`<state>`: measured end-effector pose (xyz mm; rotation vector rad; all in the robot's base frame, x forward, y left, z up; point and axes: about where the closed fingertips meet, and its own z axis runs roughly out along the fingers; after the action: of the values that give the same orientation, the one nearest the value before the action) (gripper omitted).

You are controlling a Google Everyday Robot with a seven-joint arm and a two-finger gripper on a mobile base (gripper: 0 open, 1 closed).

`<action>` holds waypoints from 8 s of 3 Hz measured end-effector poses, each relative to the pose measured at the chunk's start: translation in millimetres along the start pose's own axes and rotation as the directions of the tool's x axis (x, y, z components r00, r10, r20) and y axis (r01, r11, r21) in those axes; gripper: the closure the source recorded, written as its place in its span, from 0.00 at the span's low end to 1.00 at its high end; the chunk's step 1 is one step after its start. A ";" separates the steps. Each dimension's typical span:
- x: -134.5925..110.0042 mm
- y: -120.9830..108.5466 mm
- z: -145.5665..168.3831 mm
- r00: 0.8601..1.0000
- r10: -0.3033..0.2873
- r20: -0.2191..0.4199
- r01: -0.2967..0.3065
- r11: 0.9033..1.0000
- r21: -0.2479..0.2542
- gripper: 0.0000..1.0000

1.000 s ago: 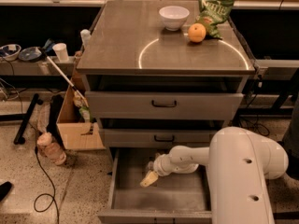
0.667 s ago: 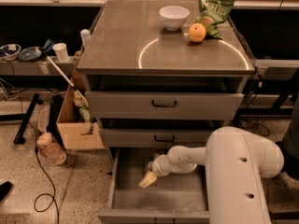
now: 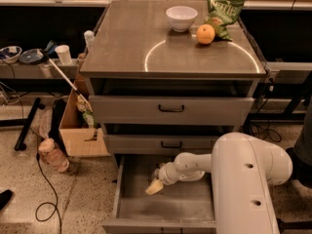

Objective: Pick water bottle from bottom drawer and place on counter

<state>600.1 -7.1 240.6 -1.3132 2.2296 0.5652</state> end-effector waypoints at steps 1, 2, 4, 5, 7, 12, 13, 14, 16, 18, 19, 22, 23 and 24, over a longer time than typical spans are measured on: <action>0.0 0.0 0.0 1.000 0.000 0.000 0.000 1.000 0.000 0.38; 0.0 0.1 0.1 1.000 0.000 0.000 0.000 1.000 0.000 0.61; 0.0 0.2 0.1 1.000 0.000 0.000 0.000 1.000 0.000 1.00; -3.6 3.9 -11.0 1.000 0.002 0.011 -0.002 1.000 0.015 1.00; -4.9 12.1 -48.6 0.999 0.021 0.041 -0.023 0.999 0.043 1.00; -72.4 44.7 -188.1 0.993 -0.091 0.075 0.078 0.984 0.159 1.00; -88.7 47.4 -210.3 0.989 -0.125 0.085 0.107 0.976 0.191 1.00; -108.0 48.9 -240.2 0.984 -0.157 0.081 0.133 0.961 0.244 1.00; -108.5 49.4 -234.4 0.986 -0.154 0.066 0.135 0.964 0.230 1.00; -111.2 62.0 -265.4 0.992 -0.119 0.035 0.108 0.970 0.215 1.00; -126.1 63.1 -308.6 0.992 -0.121 0.030 0.111 0.965 0.237 1.00; -166.7 55.1 -369.4 0.984 -0.179 0.016 0.166 0.940 0.299 1.00; -180.2 54.4 -386.1 0.978 -0.206 0.016 0.191 0.928 0.319 1.00; -195.8 56.3 -408.2 0.971 -0.240 0.025 0.216 0.913 0.346 1.00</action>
Offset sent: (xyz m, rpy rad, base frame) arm 0.0000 0.0000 0.0000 0.0000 0.0000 0.0000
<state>550.7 -81.5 688.0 -1.3222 1.9714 0.1248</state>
